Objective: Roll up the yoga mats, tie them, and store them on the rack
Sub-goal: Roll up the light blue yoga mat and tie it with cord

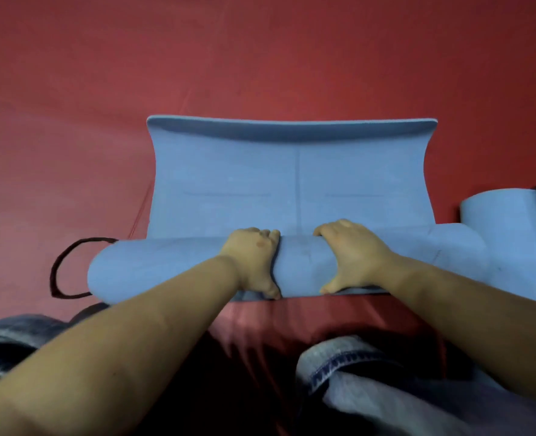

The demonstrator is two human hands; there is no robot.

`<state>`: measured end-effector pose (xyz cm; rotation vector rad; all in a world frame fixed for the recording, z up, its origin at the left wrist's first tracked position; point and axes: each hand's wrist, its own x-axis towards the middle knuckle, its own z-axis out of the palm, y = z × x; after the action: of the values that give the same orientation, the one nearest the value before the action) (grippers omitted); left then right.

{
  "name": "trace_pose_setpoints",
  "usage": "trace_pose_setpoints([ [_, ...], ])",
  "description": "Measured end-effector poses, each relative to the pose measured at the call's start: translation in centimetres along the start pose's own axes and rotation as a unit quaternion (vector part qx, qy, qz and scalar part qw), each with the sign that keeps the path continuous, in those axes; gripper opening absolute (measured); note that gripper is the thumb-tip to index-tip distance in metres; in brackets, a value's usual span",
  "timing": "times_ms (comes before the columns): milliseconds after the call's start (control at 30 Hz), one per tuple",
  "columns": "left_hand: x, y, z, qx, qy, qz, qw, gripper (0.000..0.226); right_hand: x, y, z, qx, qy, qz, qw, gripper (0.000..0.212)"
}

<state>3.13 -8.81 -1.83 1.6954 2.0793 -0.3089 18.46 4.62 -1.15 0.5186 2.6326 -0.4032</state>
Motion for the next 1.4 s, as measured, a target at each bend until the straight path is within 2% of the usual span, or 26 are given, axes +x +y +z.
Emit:
trace_pose_setpoints([
  [167,-1.5,0.9,1.1,-0.028,-0.026,-0.017,0.999,0.093,-2.3,-0.7,2.4,0.028,0.005,0.018,0.999,0.104],
  [333,0.6,-0.7,-0.3,-0.115,-0.094,-0.015,0.989,0.090,-4.2,-0.5,5.3,0.042,0.197,-0.004,0.979,0.078],
  [400,1.0,-1.7,-0.7,-0.143,-0.114,-0.007,0.983,0.094,-3.8,-0.1,5.9,0.048,0.224,-0.013,0.973,0.076],
  [433,1.0,-2.2,-0.8,-0.160,-0.104,-0.003,0.982,0.097,-3.1,0.5,5.7,0.047,0.224,-0.020,0.973,0.076],
  [467,0.9,-2.7,-0.6,-0.166,-0.064,0.009,0.984,0.097,-2.2,1.1,5.1,0.048,0.209,-0.025,0.976,0.077],
  [567,-0.2,-2.5,1.6,-0.087,0.177,0.052,0.979,0.084,1.0,2.9,1.6,0.072,0.079,-0.016,0.994,0.084],
  [600,-0.6,-1.7,2.7,-0.075,0.204,0.042,0.975,0.081,2.0,3.4,0.6,0.086,0.034,-0.004,0.996,0.081],
  [667,-0.3,-0.8,3.7,-0.087,0.198,0.008,0.976,0.076,3.3,3.8,-0.6,0.083,-0.009,0.024,0.996,0.075],
  [800,2.3,-2.5,2.2,-0.121,0.163,0.014,0.979,0.081,2.1,0.9,2.7,0.033,0.163,0.074,0.983,0.081],
  [933,4.8,-4.1,-0.5,-0.124,0.089,-0.003,0.988,0.072,1.5,-0.6,4.6,-0.009,0.211,0.063,0.975,0.076],
  [1000,4.9,-3.3,-0.7,-0.128,0.126,-0.045,0.983,0.067,3.3,0.7,2.2,0.009,0.187,0.058,0.981,0.072],
  [1033,4.5,-2.6,-0.5,-0.124,0.146,-0.062,0.979,0.068,4.4,1.5,0.5,0.028,0.135,0.060,0.989,0.070],
  [1133,3.9,-1.3,1.6,-0.075,0.170,-0.048,0.981,0.071,6.7,3.0,-2.1,0.060,0.048,0.066,0.995,0.073],
  [1200,4.6,-1.5,1.5,-0.072,0.184,-0.048,0.979,0.070,6.3,2.9,-1.2,0.060,0.112,0.076,0.989,0.072],
  [1233,4.9,-1.8,1.2,-0.078,0.191,-0.047,0.977,0.071,5.8,2.5,-0.2,0.049,0.178,0.084,0.979,0.071],
  [1300,6.0,-2.8,0.0,-0.102,0.167,-0.046,0.980,0.079,4.7,1.6,2.2,0.015,0.258,0.086,0.962,0.076],
  [1400,8.1,-4.3,-1.7,-0.099,0.153,-0.044,0.982,0.074,5.3,2.0,2.6,0.013,0.274,0.078,0.958,0.081],
])
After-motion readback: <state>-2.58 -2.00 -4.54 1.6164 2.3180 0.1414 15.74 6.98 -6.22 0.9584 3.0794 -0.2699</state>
